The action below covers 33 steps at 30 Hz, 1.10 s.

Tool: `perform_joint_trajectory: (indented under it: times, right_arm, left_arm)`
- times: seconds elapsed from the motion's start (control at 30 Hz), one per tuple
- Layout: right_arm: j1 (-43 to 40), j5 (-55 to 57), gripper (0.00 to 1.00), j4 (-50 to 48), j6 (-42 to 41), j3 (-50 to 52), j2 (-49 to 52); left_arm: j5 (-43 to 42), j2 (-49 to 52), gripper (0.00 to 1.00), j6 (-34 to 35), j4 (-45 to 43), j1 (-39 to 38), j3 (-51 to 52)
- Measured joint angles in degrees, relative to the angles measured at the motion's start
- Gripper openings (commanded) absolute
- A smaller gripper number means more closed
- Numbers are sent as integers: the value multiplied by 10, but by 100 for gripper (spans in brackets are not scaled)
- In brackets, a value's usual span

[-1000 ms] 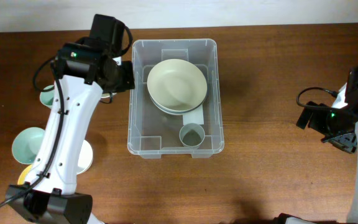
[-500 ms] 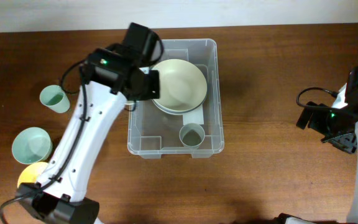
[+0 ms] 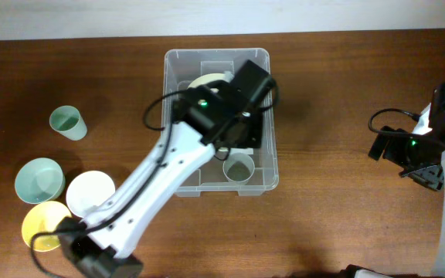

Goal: Pack container
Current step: 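Carry the cream cup with the left gripper into the bin, release, then return the left gripper to the light green cup and grasp it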

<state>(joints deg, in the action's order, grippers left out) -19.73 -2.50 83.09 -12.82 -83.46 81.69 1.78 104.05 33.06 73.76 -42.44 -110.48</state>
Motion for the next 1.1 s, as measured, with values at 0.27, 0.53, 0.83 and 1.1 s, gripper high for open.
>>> perform_joint_trajectory:
  times: [0.27, 0.53, 0.83, 1.1]
  right_arm:
    - [0, 0, 99, 1, 0, 0, 0]
    - [0, 0, 99, 2, 0, 0, 0]
    - [0, 0, 99, 2, 0, 0, 0]
    - [0, 0, 99, 3, 0, 0, 0]
  left_arm:
    - [-45, 100, 0, 10, 5, -32, 0]
    - [-50, 115, 0, 11, 19, -32, 0]
    - [-51, 115, 44, 14, 24, -32, 0]
    - [-34, 116, 49, 4, 58, -21, -14]
